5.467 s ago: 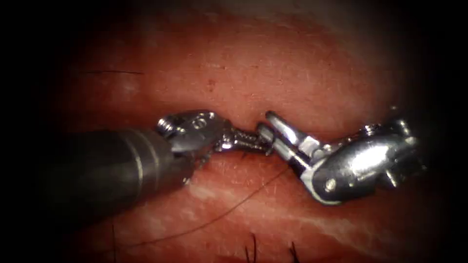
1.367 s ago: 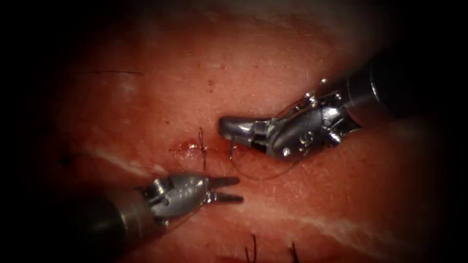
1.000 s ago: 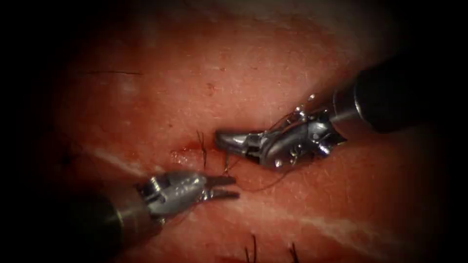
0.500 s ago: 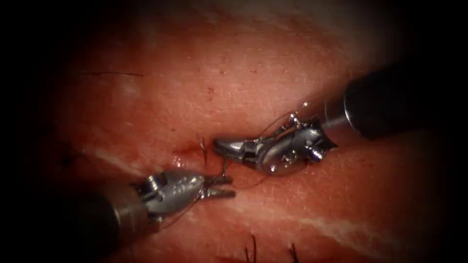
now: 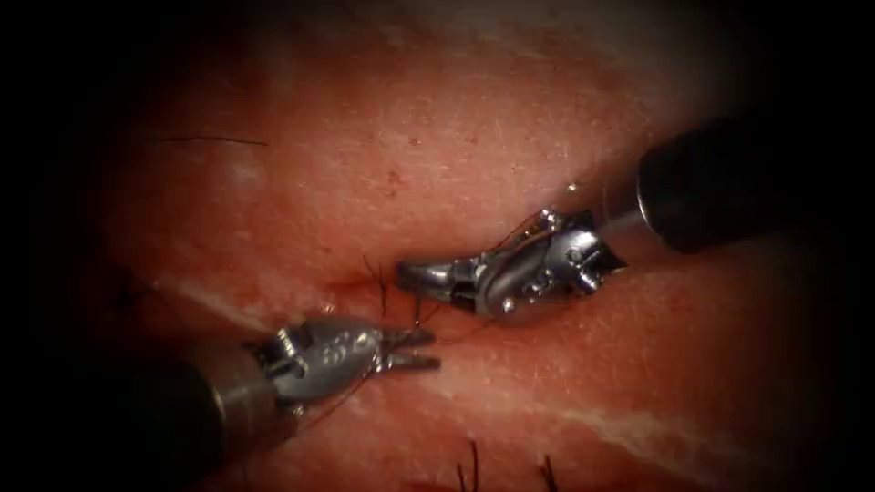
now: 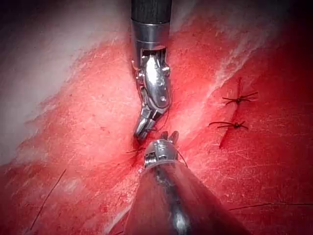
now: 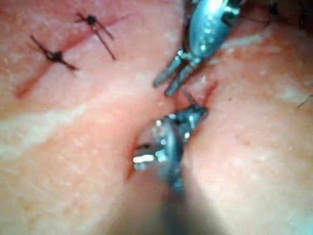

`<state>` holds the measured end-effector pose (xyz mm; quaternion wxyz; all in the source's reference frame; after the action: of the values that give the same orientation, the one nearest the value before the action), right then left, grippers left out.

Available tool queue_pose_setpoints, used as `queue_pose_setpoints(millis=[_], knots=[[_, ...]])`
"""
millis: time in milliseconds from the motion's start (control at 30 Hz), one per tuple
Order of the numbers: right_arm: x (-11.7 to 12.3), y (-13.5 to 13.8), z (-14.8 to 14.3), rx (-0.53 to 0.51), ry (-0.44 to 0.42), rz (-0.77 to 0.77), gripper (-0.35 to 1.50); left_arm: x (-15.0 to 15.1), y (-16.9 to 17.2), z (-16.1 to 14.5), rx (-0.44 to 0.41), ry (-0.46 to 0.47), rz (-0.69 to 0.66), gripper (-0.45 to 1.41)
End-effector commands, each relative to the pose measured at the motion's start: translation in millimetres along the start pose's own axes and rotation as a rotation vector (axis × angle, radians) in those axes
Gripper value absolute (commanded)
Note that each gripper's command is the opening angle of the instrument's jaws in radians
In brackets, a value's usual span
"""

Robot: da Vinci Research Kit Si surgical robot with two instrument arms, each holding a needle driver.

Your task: Wound Closure

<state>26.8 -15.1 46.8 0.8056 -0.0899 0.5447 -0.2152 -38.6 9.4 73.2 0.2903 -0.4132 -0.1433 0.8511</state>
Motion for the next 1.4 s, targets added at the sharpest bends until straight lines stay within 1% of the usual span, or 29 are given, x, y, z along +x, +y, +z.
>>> queue_pose_setpoints(millis=[33, 233, 500, 567, 700, 867, 1100, 1267, 1400], knots=[[-0.5, -1.2, 0.7, 0.010, 0.004, 0.027, -0.35, -0.4, 0.4, 0.9, -0.004, 0.000, -0.001, -0.15], [-1.5, -2.0, 1.3, 0.041, 0.003, 0.112, -0.35, -0.5, 0.4, 0.9, -0.005, -0.003, -0.001, -0.15], [-0.6, -2.2, 1.3, 0.075, 0.031, 0.166, -0.35, -0.4, 0.3, 0.8, -0.006, -0.003, -0.002, -0.15], [-0.8, -2.5, 1.5, 0.102, 0.021, 0.203, -0.35, -0.4, 0.3, 0.8, -0.006, -0.003, -0.002, -0.15], [-1.4, -2.9, 1.8, 0.119, 0.012, 0.246, -0.35, -0.4, 0.3, 0.7, -0.004, -0.003, -0.002, -0.15], [-1.6, -3.6, 2.0, 0.148, 0.009, 0.311, -0.35, -0.4, 0.3, 0.5, -0.005, -0.003, -0.002, -0.15], [-2.0, -4.9, 2.1, 0.175, 0.001, 0.304, -0.35, -0.4, 0.3, 0.4, -0.003, -0.003, -0.002, -0.15], [-2.3, -5.9, 1.6, 0.184, 0.002, 0.289, -0.35, -0.4, 0.2, 0.3, -0.004, -0.003, -0.002, -0.17], [-2.2, -6.0, 1.4, 0.188, 0.007, 0.287, -0.35, -0.4, 0.2, 0.3, -0.004, -0.003, -0.002, -0.17]])
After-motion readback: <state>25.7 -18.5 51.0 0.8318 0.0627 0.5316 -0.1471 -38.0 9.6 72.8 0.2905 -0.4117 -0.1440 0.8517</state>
